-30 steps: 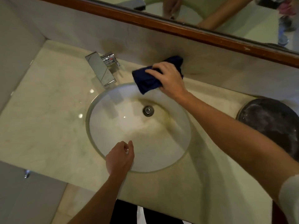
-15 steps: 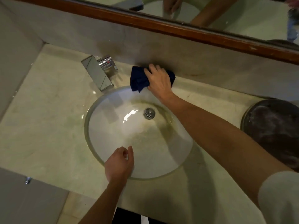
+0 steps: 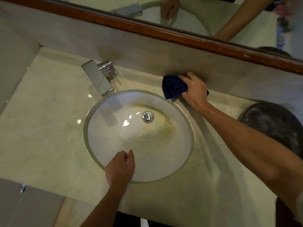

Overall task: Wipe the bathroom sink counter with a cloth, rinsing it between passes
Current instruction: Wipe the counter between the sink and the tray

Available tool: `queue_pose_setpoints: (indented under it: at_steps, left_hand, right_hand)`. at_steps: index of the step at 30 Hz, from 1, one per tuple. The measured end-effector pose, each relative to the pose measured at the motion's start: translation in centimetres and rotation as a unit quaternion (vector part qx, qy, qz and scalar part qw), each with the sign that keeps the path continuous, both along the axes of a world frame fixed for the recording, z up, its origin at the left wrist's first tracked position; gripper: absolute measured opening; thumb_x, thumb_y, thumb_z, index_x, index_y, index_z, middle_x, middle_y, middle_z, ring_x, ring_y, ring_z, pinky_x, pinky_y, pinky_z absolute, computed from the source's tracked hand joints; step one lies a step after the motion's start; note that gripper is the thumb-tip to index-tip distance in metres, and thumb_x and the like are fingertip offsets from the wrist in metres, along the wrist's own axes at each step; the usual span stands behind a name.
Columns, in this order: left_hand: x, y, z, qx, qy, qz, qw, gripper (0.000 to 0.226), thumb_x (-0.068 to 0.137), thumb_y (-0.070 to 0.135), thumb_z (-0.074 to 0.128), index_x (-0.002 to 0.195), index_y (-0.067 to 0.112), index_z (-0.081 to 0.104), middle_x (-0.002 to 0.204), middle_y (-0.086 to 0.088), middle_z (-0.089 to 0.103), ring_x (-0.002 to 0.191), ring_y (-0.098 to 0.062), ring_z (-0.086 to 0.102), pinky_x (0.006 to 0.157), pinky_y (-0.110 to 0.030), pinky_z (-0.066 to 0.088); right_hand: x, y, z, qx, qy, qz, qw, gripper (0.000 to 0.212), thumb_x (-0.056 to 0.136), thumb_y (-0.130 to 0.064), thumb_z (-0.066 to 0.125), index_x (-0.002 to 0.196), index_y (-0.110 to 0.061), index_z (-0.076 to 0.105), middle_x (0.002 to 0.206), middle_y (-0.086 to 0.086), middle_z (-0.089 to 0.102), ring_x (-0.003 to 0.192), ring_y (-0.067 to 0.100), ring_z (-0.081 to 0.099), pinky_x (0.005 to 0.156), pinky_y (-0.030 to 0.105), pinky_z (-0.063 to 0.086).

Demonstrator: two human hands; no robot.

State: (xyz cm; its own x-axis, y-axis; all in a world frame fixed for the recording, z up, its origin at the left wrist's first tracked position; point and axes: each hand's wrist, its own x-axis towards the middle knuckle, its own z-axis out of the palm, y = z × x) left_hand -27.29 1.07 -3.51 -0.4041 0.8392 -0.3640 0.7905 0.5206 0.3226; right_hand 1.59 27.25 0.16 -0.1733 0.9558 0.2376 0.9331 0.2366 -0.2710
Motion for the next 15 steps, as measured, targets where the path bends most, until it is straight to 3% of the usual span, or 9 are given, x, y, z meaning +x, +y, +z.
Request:
queue_pose_setpoints:
  at_steps: [2, 5, 8, 12, 15]
  left_hand:
    - [0.0, 0.2, 0.2, 0.003, 0.000, -0.002, 1.000, 0.045, 0.100, 0.057, 0.043, 0.067, 0.028, 0.052, 0.061, 0.013, 0.054, 0.055, -0.005, 0.053, 0.061, -0.029, 0.050]
    - [-0.2, 0.1, -0.1, -0.007, 0.002, -0.010, 1.000, 0.045, 0.100, 0.056, 0.042, 0.067, 0.027, 0.052, 0.062, 0.012, 0.054, 0.055, -0.006, 0.052, 0.060, -0.029, 0.047]
    - [0.1, 0.1, 0.3, -0.001, 0.008, -0.007, 1.000, 0.044, 0.100, 0.056, 0.042, 0.069, 0.027, 0.053, 0.063, 0.013, 0.055, 0.055, -0.004, 0.051, 0.058, -0.027, 0.039]
    - [0.2, 0.2, 0.3, 0.004, 0.016, -0.003, 1.000, 0.044, 0.100, 0.055, 0.043, 0.069, 0.026, 0.055, 0.061, 0.011, 0.057, 0.055, -0.005, 0.052, 0.058, -0.027, 0.042]
    - [0.0, 0.2, 0.2, 0.000, 0.015, -0.008, 1.000, 0.046, 0.101, 0.056, 0.041, 0.068, 0.026, 0.055, 0.062, 0.011, 0.057, 0.057, -0.009, 0.055, 0.062, -0.031, 0.050]
  right_hand:
    - [0.4, 0.6, 1.2, 0.074, -0.017, 0.069, 0.995, 0.040, 0.089, -0.021, 0.063, 0.127, -0.010, 0.067, 0.095, 0.015, 0.059, 0.077, 0.032, 0.057, 0.061, 0.037, 0.048]
    - [1.1, 2.1, 1.7, 0.131, -0.116, 0.202, 0.964, 0.037, 0.099, -0.024, 0.058, 0.132, -0.010, 0.064, 0.096, 0.017, 0.059, 0.078, 0.032, 0.054, 0.065, 0.039, 0.043]
    - [3.1, 2.8, -0.1, 0.081, -0.183, 0.261, 0.944, 0.042, 0.096, -0.024, 0.054, 0.135, -0.011, 0.061, 0.105, 0.019, 0.059, 0.085, 0.035, 0.056, 0.073, 0.043, 0.045]
    - [4.3, 0.2, -1.7, 0.000, -0.107, 0.130, 0.986, 0.046, 0.088, -0.025, 0.062, 0.131, -0.011, 0.061, 0.101, 0.019, 0.059, 0.079, 0.039, 0.059, 0.071, 0.043, 0.047]
    - [4.3, -3.7, -1.9, -0.009, -0.083, 0.069, 0.994, 0.048, 0.081, -0.026, 0.059, 0.126, -0.011, 0.065, 0.097, 0.015, 0.061, 0.074, 0.037, 0.060, 0.064, 0.039, 0.045]
